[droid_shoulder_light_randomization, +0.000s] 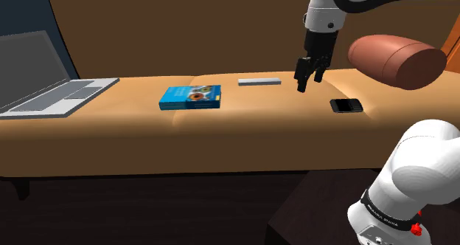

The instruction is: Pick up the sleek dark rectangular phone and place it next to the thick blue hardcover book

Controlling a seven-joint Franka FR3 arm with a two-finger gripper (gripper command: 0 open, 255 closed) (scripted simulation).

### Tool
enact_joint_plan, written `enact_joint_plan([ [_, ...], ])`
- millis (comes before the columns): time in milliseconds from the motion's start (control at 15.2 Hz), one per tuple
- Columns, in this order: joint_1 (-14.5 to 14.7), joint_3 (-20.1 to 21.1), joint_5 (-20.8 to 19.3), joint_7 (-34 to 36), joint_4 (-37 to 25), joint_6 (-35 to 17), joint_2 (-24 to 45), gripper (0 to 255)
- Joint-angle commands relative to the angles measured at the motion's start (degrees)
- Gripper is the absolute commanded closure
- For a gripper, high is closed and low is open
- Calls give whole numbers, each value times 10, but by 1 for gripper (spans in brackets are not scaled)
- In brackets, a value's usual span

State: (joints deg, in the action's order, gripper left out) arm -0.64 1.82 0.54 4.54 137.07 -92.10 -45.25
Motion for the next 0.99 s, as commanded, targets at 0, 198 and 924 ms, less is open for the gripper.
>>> enact_joint_plan([
  [0,0,0,0,0,0,0,0,0],
  [198,9,-20,-44,-72,71,-20,-70,0],
  [924,-8,-178,-268,-375,272,-99,-305,0],
])
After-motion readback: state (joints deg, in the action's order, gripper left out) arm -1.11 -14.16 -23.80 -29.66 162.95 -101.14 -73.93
